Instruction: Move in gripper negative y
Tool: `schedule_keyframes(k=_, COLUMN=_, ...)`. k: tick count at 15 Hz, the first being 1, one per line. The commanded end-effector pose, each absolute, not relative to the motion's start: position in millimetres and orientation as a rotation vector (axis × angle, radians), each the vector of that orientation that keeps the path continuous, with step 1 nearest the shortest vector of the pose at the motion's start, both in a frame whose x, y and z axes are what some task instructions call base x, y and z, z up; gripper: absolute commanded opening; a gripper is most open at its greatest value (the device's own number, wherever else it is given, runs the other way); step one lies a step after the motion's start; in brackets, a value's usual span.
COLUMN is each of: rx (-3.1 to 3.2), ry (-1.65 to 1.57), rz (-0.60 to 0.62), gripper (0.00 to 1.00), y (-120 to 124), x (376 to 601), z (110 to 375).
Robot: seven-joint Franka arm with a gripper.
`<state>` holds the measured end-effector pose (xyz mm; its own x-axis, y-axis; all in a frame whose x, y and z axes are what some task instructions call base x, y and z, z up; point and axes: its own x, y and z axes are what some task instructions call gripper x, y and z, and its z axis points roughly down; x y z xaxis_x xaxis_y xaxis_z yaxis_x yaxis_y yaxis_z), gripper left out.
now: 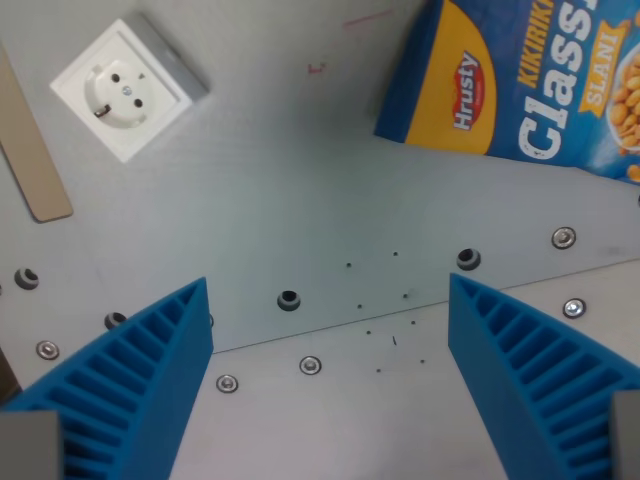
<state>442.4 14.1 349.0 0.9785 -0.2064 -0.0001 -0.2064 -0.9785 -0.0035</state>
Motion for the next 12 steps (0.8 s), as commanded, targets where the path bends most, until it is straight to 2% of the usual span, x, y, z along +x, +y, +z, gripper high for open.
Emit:
schedule_keyframes(k=1, rx=-3.126, ry=0.355, rz=0.009, gripper=1.0, y=28, x=451, z=351)
schedule_keyframes(k=12, rx=-3.126, ry=0.355, rz=0.009, gripper=1.0, y=81, x=463, z=350)
